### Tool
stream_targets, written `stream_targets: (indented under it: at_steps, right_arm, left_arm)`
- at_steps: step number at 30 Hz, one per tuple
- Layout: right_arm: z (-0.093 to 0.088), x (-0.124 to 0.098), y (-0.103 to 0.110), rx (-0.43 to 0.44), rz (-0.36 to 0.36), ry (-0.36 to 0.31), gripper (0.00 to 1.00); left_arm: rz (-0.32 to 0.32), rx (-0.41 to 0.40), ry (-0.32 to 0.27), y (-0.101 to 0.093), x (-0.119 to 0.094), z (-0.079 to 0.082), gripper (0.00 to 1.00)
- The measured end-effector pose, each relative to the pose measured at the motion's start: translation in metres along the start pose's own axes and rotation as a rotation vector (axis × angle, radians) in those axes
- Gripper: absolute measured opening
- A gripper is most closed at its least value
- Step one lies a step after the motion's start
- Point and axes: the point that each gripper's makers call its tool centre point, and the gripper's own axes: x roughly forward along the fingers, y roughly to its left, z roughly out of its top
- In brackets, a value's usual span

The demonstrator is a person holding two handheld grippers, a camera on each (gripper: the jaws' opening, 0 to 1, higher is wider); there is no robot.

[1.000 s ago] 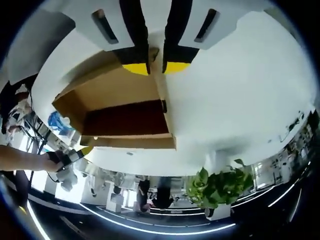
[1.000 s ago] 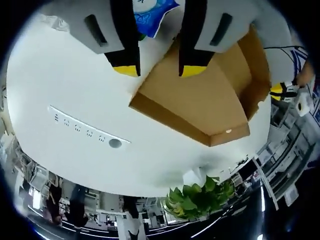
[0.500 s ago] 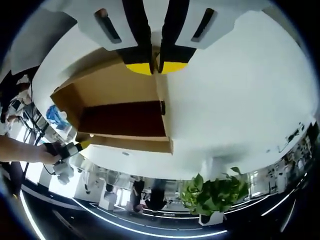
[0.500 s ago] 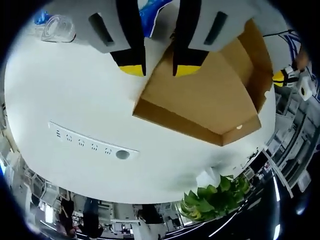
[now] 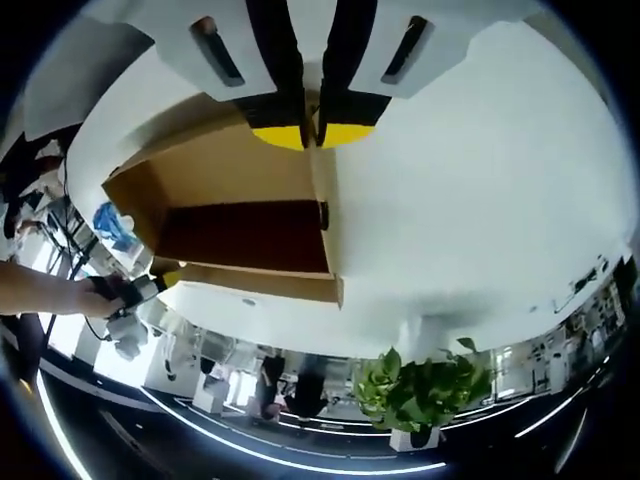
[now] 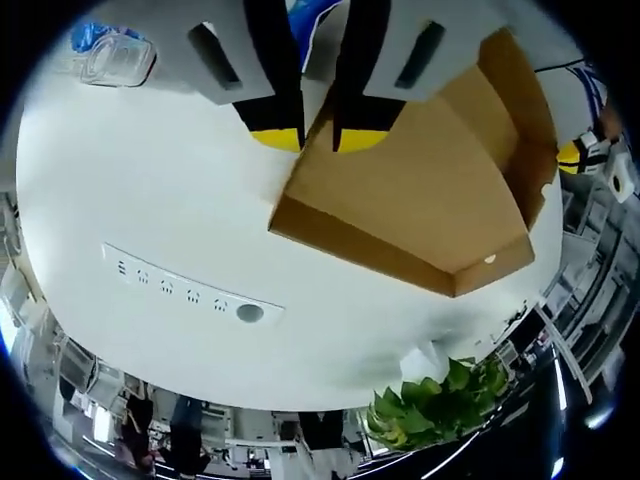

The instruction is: Operate the shoe box by opening the lid, removing the specified soft item, and placing it in the target area until the item is outside and the box remains undamaged.

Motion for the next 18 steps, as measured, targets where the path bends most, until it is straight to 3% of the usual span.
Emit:
stream_targets:
  at_steps: [18]
  right_arm:
    - [0.0076, -0.0091, -0.0039, 0.063, -0.021, -0.035, 0.03]
  left_arm:
    - [-0.005, -0.004, 0.003, -0.0012, 0.0010, 0.0002, 0.01]
